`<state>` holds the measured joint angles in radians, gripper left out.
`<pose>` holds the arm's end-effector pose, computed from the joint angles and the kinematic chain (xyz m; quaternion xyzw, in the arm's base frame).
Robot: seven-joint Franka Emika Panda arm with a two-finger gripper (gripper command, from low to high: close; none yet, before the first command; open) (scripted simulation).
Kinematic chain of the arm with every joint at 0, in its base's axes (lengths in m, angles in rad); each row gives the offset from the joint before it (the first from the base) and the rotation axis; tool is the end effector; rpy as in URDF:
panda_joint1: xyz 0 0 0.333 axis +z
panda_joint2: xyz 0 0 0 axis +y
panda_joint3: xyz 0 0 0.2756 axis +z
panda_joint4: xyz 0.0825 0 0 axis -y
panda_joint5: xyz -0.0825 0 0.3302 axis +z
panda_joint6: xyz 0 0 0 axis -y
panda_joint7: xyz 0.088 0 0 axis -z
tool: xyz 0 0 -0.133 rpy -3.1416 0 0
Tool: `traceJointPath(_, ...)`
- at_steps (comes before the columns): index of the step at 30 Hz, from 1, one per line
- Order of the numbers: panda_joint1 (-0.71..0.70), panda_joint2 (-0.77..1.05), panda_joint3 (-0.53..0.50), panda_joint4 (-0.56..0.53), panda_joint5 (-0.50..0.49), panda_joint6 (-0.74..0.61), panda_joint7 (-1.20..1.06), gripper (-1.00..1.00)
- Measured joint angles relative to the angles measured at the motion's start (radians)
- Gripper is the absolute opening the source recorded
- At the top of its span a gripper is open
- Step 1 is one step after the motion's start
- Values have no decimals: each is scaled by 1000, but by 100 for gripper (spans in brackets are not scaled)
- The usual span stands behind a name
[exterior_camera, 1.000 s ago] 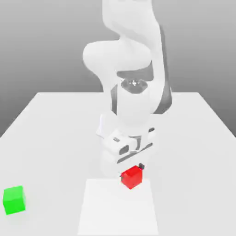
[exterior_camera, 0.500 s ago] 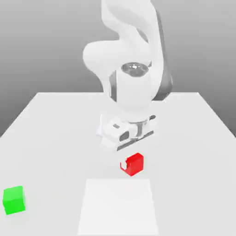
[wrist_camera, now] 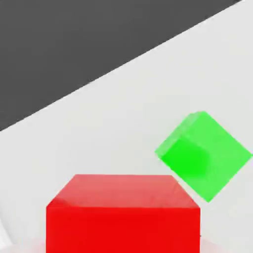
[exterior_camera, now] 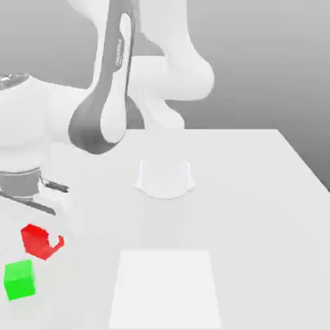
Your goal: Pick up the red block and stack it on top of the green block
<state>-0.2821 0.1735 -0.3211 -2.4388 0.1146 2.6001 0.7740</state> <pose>0.3711 -0.2618 0.2169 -0.7415 0.6710 0.0006 0.0022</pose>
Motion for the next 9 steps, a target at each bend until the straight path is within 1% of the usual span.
traceJointPath(3, -32, 102, 27, 20, 66, 77, -31, -100)
traceJointPath(4, -46, 134, 43, 23, 85, 104, -43, 100)
traceJointPath(9, -46, 134, 43, 23, 85, 104, -43, 100)
